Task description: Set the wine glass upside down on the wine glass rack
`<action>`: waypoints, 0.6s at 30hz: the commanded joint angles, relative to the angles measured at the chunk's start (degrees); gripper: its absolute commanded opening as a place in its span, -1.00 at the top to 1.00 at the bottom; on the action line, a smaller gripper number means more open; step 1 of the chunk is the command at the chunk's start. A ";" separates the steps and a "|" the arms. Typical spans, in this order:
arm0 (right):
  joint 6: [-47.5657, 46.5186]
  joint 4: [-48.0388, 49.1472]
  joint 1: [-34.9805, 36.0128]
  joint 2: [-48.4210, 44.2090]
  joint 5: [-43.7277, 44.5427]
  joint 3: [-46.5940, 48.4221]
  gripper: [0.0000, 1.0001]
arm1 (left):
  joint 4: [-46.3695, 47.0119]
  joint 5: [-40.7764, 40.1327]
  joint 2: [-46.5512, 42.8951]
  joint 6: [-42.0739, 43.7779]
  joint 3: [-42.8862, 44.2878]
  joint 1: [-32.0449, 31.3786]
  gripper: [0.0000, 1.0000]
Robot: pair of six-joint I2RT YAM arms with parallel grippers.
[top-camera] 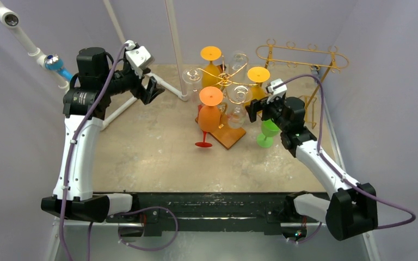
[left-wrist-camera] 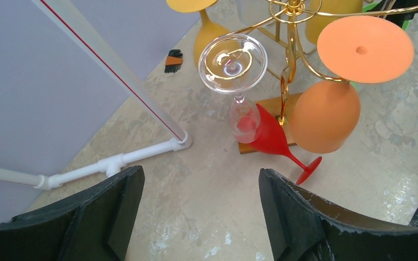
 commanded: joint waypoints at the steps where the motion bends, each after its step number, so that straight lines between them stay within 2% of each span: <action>1: 2.16 -2.70 -0.31 -4.51 2.41 3.43 -0.98 | 0.80 -0.74 0.20 -1.57 0.12 -0.49 -0.64; 5: 4.49 -8.60 -0.39 -7.25 4.52 5.54 -0.98 | 0.58 -0.89 -0.07 -1.72 -1.31 -0.50 -0.65; 10: 13.07 -16.61 -0.49 -13.07 16.63 6.71 -0.98 | 1.06 -0.90 -1.44 -3.03 -6.79 -0.50 -0.67; 12: 15.31 -18.40 -0.55 -16.00 18.17 6.37 -0.98 | 0.39 -0.14 -1.75 -2.64 -9.52 -0.50 -0.68; 18: 18.99 -25.28 -0.55 -19.32 17.76 8.63 -0.98 | -0.77 4.84 -8.07 9.75 -24.56 -0.50 -0.78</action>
